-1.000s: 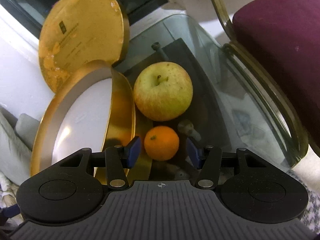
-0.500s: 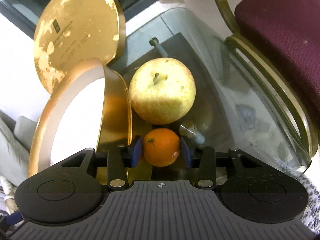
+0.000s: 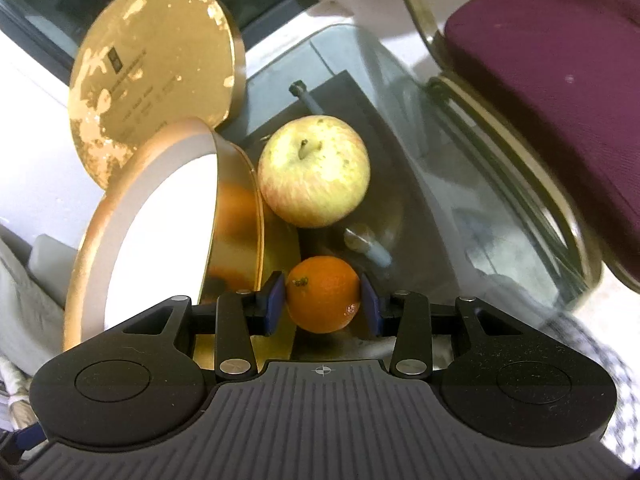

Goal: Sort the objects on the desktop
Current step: 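Carry the third mandarin with the right gripper into the box and release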

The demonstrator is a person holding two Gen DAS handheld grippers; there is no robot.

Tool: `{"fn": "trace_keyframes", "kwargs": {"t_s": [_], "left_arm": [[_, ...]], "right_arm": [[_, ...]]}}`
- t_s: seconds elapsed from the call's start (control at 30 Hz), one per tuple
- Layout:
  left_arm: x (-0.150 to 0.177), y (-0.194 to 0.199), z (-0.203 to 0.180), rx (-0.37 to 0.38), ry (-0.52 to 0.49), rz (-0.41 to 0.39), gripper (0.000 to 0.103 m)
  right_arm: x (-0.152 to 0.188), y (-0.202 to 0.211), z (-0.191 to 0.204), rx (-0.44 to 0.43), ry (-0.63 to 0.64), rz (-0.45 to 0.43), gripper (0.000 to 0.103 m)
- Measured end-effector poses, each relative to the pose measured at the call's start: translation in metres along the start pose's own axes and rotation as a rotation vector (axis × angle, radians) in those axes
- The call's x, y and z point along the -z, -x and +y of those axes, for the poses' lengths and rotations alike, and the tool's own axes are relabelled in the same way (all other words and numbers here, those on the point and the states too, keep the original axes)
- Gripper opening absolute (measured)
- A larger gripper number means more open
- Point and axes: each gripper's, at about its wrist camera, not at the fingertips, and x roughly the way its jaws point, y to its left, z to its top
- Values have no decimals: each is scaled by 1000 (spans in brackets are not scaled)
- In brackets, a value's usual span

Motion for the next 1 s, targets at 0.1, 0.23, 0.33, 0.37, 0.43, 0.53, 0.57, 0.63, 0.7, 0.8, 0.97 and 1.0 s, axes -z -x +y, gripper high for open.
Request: {"fn": "trace_keyframes", "kwargs": {"t_s": [0.1,0.23,0.33,0.37,0.43,0.53,0.57,0.63,0.7,0.8,0.97,1.0], "left_arm": [[5,6,4,10,14,-11,102],[9,16,14,29,45,-37,102],[12,23,23,42,71,-60,102],[13,25,27,43,80,-66,102],[16,29,37,42,103,-80,102],[19,32,57,25,151,-94,102],[20,32,64,17,169,-96,102],[22,32,78,1,206,-99,102],[24,32,90,-11,236,-101,102],[27,29,108,-26,280,-99,102],[32,24,129,-39,324,-86,102],[32,23,132,-41,330,-83,102]], "right_arm": [[8,16,-1,12,-7,-5,42],[17,43,1,25,2,-34,42],[20,64,7,30,15,-59,42],[21,71,10,31,22,-70,42],[22,83,19,32,41,-92,42],[24,97,37,26,70,-121,42],[24,100,44,23,82,-128,42],[25,104,58,17,106,-138,42],[26,104,72,9,133,-143,42],[29,102,92,-3,169,-141,42],[35,94,120,-21,221,-124,42],[36,92,125,-23,230,-120,42]]}}
